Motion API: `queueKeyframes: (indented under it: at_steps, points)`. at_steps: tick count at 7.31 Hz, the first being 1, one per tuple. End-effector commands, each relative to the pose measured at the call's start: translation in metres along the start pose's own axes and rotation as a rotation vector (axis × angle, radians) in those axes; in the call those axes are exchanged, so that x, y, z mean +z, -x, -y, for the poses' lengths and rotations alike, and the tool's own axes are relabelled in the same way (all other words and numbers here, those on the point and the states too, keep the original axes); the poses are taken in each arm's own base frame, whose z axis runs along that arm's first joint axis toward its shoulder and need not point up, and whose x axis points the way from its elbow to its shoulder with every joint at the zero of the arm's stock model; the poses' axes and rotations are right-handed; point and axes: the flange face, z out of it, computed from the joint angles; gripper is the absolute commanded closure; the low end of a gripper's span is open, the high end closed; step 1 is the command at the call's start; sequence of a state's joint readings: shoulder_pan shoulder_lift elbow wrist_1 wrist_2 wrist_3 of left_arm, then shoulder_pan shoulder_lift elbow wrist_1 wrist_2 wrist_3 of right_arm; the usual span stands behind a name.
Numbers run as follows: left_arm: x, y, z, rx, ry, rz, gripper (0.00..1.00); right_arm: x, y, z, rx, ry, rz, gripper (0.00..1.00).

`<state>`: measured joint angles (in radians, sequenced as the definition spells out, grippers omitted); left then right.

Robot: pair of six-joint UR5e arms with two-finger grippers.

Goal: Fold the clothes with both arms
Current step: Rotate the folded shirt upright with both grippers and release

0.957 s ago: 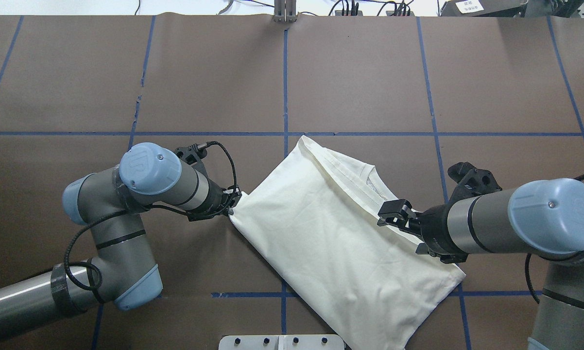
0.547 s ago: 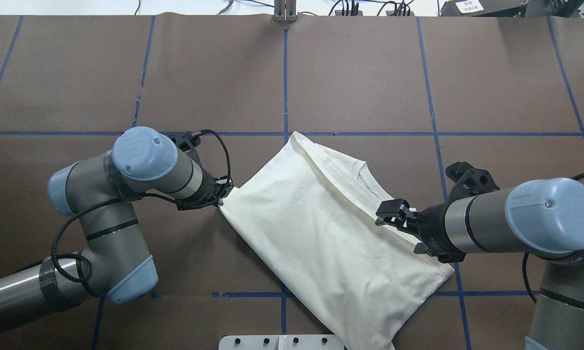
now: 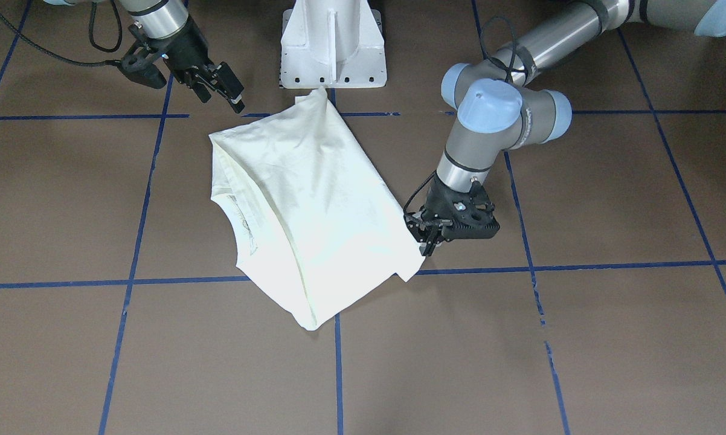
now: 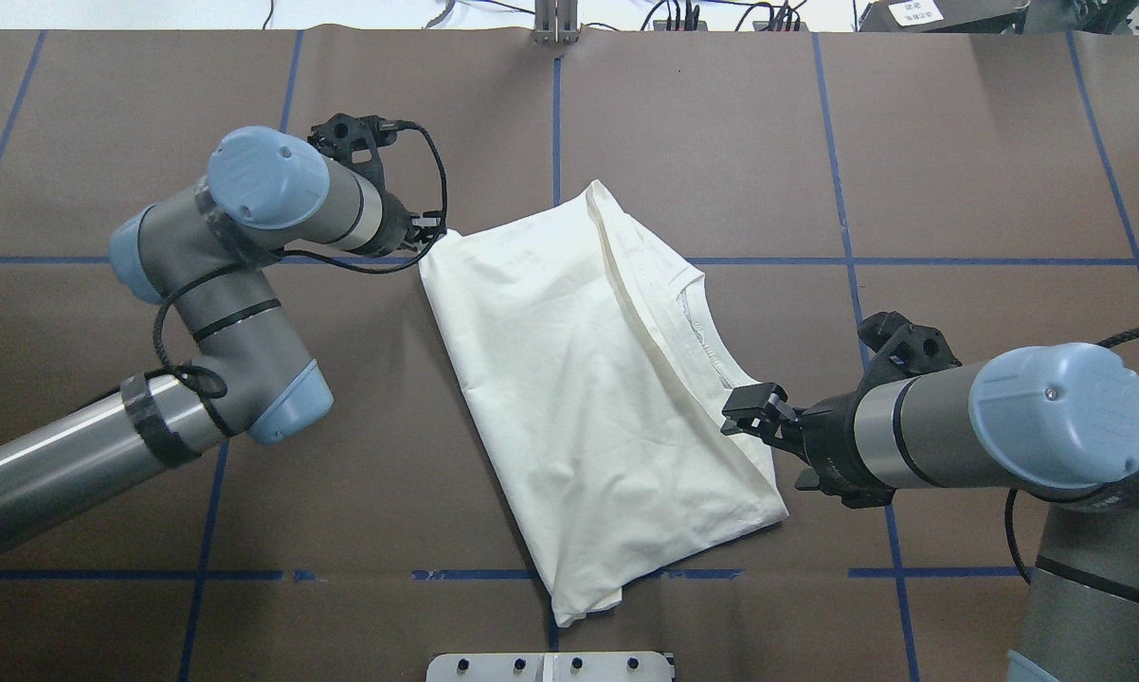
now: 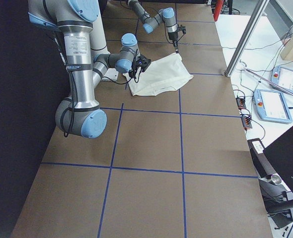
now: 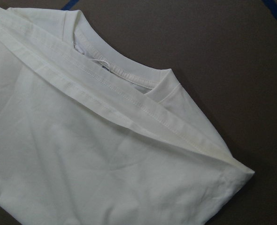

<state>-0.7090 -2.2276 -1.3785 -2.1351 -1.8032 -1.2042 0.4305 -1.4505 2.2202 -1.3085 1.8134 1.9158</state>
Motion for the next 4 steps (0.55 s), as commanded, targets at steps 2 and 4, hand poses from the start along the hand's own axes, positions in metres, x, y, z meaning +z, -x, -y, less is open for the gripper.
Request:
queueKeyframes:
  at_steps: [2, 4]
  points:
    - [0.066, -0.045, 0.103, 0.039, -0.055, -0.014, 1.0, 0.008, 0.024, -0.007, -0.017, 0.009, 0.029, 0.0]
    - [0.057, -0.046, 0.109, 0.021, -0.064, -0.027, 0.01, 0.028, 0.061, -0.013, -0.022, -0.018, 0.057, 0.0]
